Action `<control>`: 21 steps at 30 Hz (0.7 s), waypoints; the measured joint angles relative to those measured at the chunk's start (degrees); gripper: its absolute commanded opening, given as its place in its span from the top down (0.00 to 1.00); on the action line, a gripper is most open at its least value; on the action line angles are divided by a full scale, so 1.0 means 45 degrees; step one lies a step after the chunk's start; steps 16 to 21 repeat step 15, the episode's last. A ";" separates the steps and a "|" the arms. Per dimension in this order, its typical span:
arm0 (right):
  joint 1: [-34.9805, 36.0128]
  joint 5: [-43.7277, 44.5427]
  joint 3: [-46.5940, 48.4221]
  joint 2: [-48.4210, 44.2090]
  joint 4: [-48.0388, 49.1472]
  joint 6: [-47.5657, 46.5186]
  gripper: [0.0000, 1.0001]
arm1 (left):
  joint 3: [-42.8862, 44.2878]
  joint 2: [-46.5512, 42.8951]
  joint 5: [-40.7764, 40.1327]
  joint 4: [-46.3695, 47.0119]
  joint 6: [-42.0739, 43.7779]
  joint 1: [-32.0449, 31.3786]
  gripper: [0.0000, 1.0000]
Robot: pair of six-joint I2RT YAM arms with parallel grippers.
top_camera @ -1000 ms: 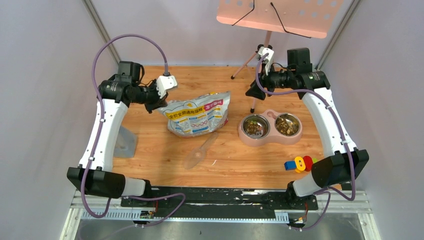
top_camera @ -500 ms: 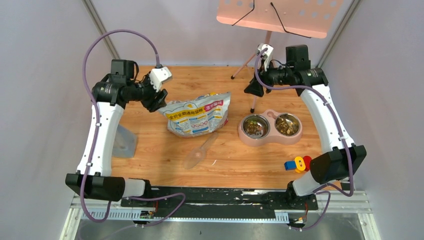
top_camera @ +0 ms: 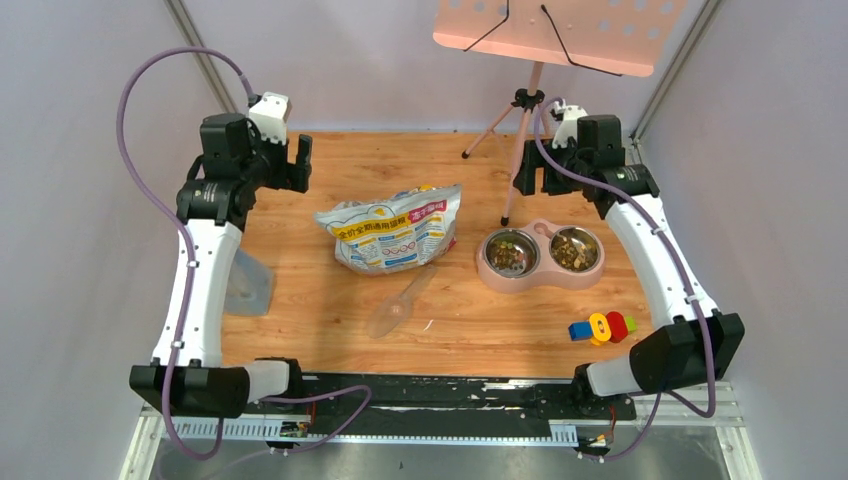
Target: Serve the pet food
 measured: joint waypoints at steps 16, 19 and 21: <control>-0.0534 0.5362 0.2924 -0.2084 0.1525 0.0194 0.14 | 0.3793 0.0282 -0.0534 0.0034 0.1812 0.0000 0.00; -0.0534 0.5362 0.2924 -0.2084 0.1525 0.0194 0.14 | 0.3793 0.0282 -0.0534 0.0034 0.1812 0.0000 0.00; -0.0534 0.5362 0.2924 -0.2084 0.1525 0.0194 0.14 | 0.3793 0.0282 -0.0534 0.0034 0.1812 0.0000 0.00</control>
